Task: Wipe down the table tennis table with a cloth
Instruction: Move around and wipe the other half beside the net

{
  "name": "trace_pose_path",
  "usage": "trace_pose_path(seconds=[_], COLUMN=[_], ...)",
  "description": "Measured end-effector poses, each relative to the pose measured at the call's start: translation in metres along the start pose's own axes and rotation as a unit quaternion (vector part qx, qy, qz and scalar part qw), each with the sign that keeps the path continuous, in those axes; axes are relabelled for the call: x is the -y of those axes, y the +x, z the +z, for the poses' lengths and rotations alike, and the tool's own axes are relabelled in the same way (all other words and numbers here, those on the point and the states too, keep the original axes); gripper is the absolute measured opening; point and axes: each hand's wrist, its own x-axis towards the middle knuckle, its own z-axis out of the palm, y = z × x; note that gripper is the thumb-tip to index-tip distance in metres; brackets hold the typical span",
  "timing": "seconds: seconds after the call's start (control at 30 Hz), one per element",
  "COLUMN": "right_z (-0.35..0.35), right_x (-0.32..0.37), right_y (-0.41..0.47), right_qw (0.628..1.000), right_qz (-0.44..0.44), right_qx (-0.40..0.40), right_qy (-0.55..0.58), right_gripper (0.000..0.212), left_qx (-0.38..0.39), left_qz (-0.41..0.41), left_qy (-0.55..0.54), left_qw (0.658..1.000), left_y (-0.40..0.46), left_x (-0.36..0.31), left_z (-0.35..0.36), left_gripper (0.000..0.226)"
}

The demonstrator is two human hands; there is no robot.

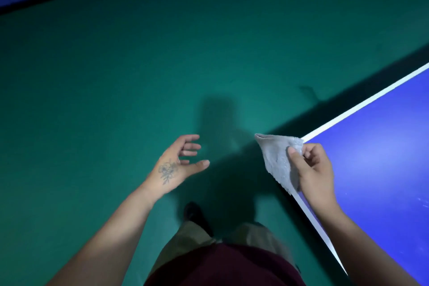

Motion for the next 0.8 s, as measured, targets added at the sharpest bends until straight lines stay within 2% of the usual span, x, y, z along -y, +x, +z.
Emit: trace_pose_path(seconds=[0.17, 0.3, 0.47, 0.63, 0.8], right_z=[0.032, 0.047, 0.06, 0.051, 0.03], right_x=[0.025, 0.033, 0.038, 0.058, 0.083], right_y=[0.056, 0.112, 0.216, 0.318, 0.4], right_qw=[0.995, 0.988, 0.976, 0.97, 0.968], right_qz=[0.03, 0.05, 0.059, 0.062, 0.049], right_qx=[-0.084, -0.128, -0.194, -0.214, -0.228], right_qy=[0.045, 0.066, 0.081, 0.094, 0.093], right_gripper=[0.032, 0.032, 0.03, 0.029, 0.027], left_qx=[0.062, 0.106, 0.147, 0.195, 0.237], left_qz=[0.024, 0.041, 0.05, 0.045, 0.07], left_qy=[0.044, 0.061, 0.084, 0.123, 0.131], left_qw=[0.997, 0.992, 0.984, 0.972, 0.96], left_y=[0.114, 0.207, 0.327, 0.438, 0.538], left_x=[-0.046, -0.089, -0.128, -0.182, -0.244], left_z=[-0.046, -0.051, -0.028, 0.002, 0.053], left_gripper=[0.083, 0.088, 0.088, 0.101, 0.1])
